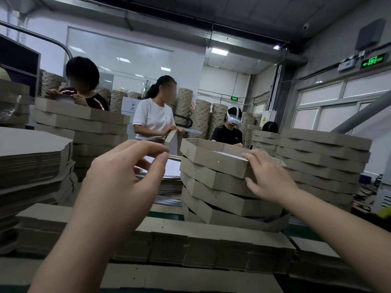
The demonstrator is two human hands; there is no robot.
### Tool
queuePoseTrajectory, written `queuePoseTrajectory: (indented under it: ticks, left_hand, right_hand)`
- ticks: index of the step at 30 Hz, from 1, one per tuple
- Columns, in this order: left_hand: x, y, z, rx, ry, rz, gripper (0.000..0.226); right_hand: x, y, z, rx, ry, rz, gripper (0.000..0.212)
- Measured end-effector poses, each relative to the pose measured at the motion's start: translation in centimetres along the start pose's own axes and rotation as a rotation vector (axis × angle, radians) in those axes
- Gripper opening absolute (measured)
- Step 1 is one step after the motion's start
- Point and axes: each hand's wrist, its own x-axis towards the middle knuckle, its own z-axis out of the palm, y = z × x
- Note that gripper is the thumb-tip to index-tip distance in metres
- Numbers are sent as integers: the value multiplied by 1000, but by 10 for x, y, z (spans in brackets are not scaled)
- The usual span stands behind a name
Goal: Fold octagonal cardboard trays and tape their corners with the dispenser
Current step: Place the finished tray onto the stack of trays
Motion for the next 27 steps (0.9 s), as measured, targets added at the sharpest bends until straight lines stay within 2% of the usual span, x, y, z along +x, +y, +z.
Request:
queuePoseTrajectory:
  ticks: [2,3,5,8,10,16,21,27]
  left_hand:
    - [-1,2,2,2,-20,-18,22]
    - [-1,3,2,1,-29,-25,22]
    - [-1,4,4,17,-41,-39,21]
    - [-2,3,5,71,-75,-58,22]
    - [-3,2,7,96,-97,-65,22]
    - [-6,-6,4,170,-148,-84,17]
    - [3,-44,-25,431,-209,-207,19]
    - [17,-105,-80,838,-289,-350,31]
  right_hand:
    - [-11,-27,-2,90,98,-77,48]
    - [-18,-42,-1,167,93,-116,41]
    - [-32,-75,7,301,-42,-139,36]
    - [-53,-117,35,340,-361,-74,54]
    - [-68,-134,52,333,-496,-26,62]
    - [-78,-143,61,276,-533,25,73]
    - [-63,-157,44,174,-648,18,76]
    - [-58,-163,33,176,-716,71,76]
